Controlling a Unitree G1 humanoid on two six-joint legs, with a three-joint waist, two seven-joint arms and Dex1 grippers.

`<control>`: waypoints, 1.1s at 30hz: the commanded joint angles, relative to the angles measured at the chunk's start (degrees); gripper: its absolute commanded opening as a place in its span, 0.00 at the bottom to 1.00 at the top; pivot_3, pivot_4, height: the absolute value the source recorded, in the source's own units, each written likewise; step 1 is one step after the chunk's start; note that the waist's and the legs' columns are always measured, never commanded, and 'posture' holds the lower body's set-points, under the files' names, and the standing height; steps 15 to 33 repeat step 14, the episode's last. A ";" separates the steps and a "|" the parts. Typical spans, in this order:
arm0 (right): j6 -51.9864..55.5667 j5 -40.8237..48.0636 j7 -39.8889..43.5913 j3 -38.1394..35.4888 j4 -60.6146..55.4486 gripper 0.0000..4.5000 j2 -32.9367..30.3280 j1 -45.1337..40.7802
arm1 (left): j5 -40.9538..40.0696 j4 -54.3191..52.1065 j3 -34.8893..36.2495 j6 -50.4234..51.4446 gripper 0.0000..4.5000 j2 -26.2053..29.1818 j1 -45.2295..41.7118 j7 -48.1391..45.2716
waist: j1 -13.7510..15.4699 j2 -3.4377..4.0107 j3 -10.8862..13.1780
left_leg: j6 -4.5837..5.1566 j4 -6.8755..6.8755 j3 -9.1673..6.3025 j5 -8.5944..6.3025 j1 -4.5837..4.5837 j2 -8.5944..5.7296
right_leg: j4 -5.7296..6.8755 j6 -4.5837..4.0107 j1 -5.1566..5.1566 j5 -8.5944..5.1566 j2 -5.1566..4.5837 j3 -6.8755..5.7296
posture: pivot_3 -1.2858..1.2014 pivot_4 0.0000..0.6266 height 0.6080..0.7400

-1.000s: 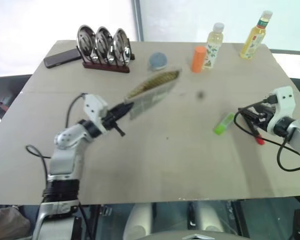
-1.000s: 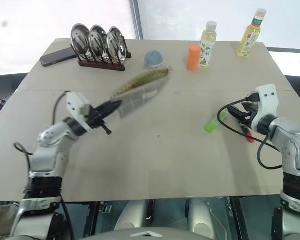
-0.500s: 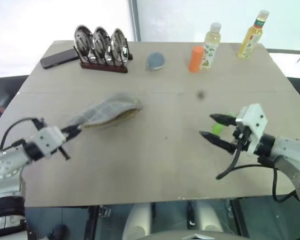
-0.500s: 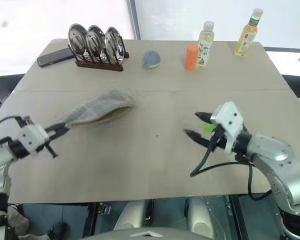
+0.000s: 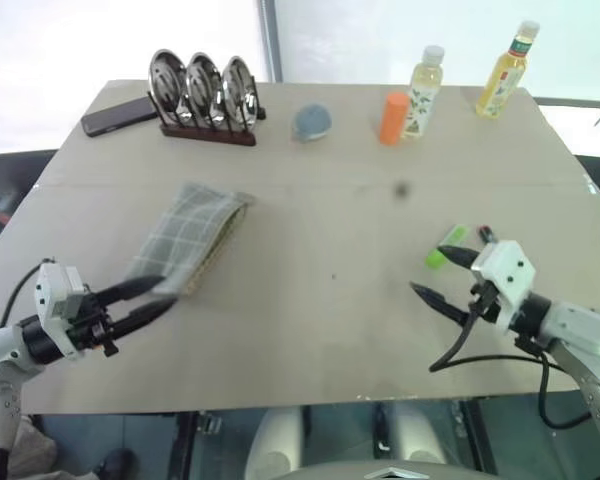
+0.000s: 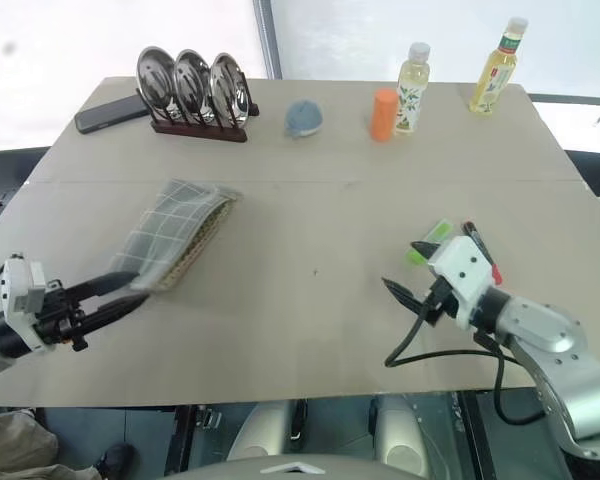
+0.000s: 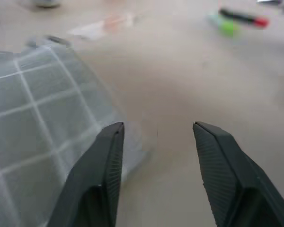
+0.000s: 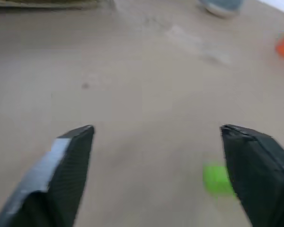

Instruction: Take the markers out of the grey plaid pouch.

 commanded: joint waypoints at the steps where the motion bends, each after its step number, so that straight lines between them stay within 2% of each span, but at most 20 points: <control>1: -2.52 -2.16 -0.82 -4.95 -3.50 0.99 -0.74 5.92 | -3.33 -9.88 1.16 7.85 0.51 0.50 -0.08 4.31 | 0.40 -0.03 -0.02 | -0.05 0.01 0.07 -0.03 0.01 0.01 | 0.01 0.01 0.00 -0.01 0.01 0.00 | 0.52 0.24 1.00; 6: -5.67 -4.46 0.00 -8.70 -3.40 0.99 -0.78 14.39 | 0.17 -14.12 -3.16 9.62 0.51 -3.19 -5.34 9.32 | 0.79 0.01 -0.15 | -0.10 0.10 0.56 -0.06 0.10 0.23 | 0.02 0.18 0.02 -0.10 0.09 -0.02 | 0.52 0.24 1.00; 12: -7.99 -4.98 1.91 -11.63 -3.70 0.99 -1.25 18.84 | 3.59 -14.00 -4.78 9.54 0.51 -5.06 -7.01 9.93 | 0.59 -0.05 -0.21 | 0.10 0.10 0.90 0.06 0.11 0.34 | 0.03 0.15 -0.05 -0.08 0.33 0.18 | 0.52 0.24 1.00; 33: -8.19 -4.89 2.15 -11.86 -3.52 0.99 -1.22 19.14 | 3.78 -14.53 -4.88 9.85 0.51 -5.13 -6.81 9.72 | 0.68 -0.05 -0.21 | 0.10 0.10 0.91 0.06 0.11 0.38 | 0.03 0.09 -0.11 -0.05 0.38 0.19 | 0.52 0.24 1.00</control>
